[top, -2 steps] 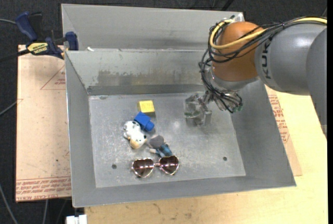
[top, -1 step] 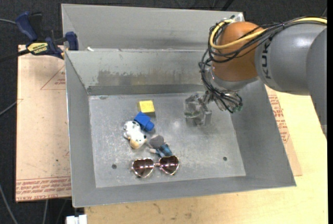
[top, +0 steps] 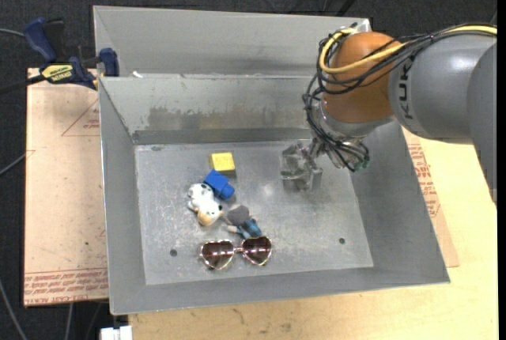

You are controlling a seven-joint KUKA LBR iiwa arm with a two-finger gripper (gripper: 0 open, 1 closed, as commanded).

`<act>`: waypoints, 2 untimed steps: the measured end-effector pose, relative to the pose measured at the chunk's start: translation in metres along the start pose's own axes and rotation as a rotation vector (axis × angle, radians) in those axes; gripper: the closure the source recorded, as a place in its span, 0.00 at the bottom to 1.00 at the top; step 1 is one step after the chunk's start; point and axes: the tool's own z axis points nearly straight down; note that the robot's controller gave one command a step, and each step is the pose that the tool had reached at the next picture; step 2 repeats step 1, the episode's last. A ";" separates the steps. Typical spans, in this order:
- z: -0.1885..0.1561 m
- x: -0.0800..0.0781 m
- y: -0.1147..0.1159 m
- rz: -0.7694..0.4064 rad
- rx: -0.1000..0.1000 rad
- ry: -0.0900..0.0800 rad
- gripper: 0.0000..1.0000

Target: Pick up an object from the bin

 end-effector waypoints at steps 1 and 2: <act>-0.016 0.000 0.001 0.000 0.000 0.002 1.00; -0.016 0.000 0.001 0.000 0.000 0.002 1.00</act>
Offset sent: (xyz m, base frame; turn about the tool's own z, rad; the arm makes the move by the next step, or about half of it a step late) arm 0.0003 -0.0002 0.0287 0.0000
